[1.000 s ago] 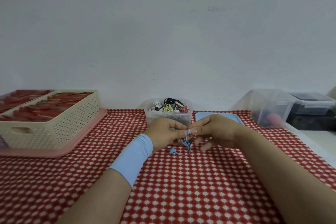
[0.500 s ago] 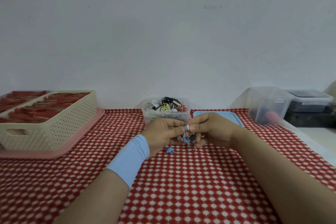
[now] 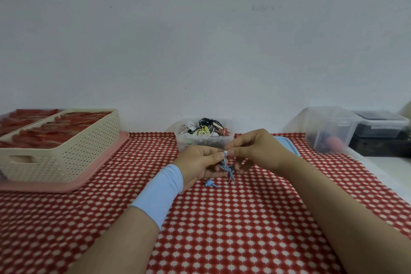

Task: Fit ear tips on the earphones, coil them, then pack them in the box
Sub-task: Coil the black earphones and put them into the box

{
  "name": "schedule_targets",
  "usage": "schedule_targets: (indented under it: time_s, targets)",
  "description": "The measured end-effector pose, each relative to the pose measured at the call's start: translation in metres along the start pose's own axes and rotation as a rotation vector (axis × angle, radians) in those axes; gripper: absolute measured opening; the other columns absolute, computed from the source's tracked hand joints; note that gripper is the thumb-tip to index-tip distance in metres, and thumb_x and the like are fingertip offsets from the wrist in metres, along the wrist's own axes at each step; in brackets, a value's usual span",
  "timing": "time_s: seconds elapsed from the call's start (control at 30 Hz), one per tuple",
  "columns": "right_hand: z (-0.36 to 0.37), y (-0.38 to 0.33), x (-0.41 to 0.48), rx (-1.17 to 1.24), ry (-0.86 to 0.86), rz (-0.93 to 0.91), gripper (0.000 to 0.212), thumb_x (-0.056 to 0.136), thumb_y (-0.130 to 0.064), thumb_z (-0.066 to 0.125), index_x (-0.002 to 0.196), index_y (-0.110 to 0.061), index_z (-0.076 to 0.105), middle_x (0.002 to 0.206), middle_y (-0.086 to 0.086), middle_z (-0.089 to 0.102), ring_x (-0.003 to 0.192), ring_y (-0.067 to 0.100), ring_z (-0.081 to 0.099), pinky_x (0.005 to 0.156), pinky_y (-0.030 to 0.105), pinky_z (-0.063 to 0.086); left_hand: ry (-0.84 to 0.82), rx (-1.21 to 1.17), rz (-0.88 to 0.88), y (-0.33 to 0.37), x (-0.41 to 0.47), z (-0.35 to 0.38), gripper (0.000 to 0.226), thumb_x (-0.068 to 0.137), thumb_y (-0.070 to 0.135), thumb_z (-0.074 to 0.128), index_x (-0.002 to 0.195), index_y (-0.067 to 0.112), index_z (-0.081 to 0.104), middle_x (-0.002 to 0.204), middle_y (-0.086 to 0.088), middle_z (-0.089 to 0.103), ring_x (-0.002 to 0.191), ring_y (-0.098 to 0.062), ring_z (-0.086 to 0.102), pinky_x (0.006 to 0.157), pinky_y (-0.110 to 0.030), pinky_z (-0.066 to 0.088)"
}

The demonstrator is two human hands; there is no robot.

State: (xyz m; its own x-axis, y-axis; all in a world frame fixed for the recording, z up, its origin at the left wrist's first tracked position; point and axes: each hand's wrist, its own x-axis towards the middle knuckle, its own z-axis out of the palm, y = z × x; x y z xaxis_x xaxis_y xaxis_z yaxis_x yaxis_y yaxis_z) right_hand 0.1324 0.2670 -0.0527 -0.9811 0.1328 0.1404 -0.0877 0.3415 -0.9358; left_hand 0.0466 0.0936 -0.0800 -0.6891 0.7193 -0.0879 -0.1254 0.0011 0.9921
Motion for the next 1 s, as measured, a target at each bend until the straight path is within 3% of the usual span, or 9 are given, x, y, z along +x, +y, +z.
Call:
schedule_targets:
  time_s: [0.17,0.33,0.53,0.7,0.83,1.0]
  targets:
    - [-0.0058,-0.0042,0.0000,-0.092,-0.058,-0.011,0.012,0.086,-0.001,0.076,0.098,0.000,0.079,0.083,0.017,0.078,0.065,0.022,0.072,0.060,0.029,0.062,-0.007,-0.013,-0.039,-0.0003,0.0011,-0.0021,0.017,0.093,0.009,0.061,0.104,-0.001,0.069,0.103,-0.025,0.066,0.098,-0.032,0.061,0.074,-0.033,0.061]
    - [-0.0054,-0.0051,0.0010,-0.212,-0.071,-0.008,0.006,0.086,-0.009,0.079,0.091,-0.005,0.081,0.082,0.015,0.078,0.066,0.024,0.073,0.060,0.029,0.061,-0.012,0.024,-0.089,0.0002,0.0023,-0.0019,0.011,0.092,0.007,0.063,0.096,0.000,0.070,0.089,-0.015,0.065,0.066,-0.013,0.061,0.077,-0.038,0.062]
    - [-0.0047,-0.0065,0.0017,-0.240,-0.074,-0.042,0.008,0.086,-0.009,0.080,0.092,-0.005,0.080,0.084,0.015,0.078,0.066,0.025,0.073,0.063,0.032,0.063,-0.046,-0.010,-0.150,0.0004,0.0024,-0.0031,0.011,0.094,0.007,0.060,0.096,-0.001,0.068,0.082,-0.011,0.065,0.059,-0.010,0.058,0.081,-0.041,0.060]
    - [-0.0047,-0.0040,-0.0001,-0.135,-0.086,-0.020,0.007,0.087,-0.004,0.076,0.093,-0.002,0.081,0.083,0.018,0.077,0.065,0.022,0.071,0.061,0.029,0.061,-0.065,-0.060,-0.135,-0.0004,0.0019,-0.0034,0.014,0.096,0.007,0.057,0.099,-0.003,0.067,0.087,-0.013,0.064,0.065,-0.013,0.056,0.075,-0.036,0.062]
    - [-0.0027,0.0021,0.0002,-0.044,-0.079,0.031,0.009,0.088,-0.001,0.075,0.095,0.000,0.080,0.076,0.016,0.075,0.062,0.020,0.068,0.059,0.030,0.061,-0.066,-0.006,-0.084,-0.0008,0.0004,-0.0026,0.016,0.096,0.007,0.056,0.103,-0.002,0.067,0.098,-0.017,0.068,0.088,-0.023,0.065,0.075,-0.033,0.061]
    - [-0.0041,0.0021,-0.0011,-0.004,-0.086,0.068,0.010,0.089,-0.006,0.075,0.097,-0.002,0.080,0.077,0.013,0.075,0.065,0.020,0.068,0.060,0.031,0.060,-0.045,-0.003,-0.047,-0.0020,0.0003,-0.0029,0.013,0.094,0.008,0.060,0.100,0.000,0.069,0.099,-0.018,0.069,0.093,-0.026,0.064,0.073,-0.031,0.061]
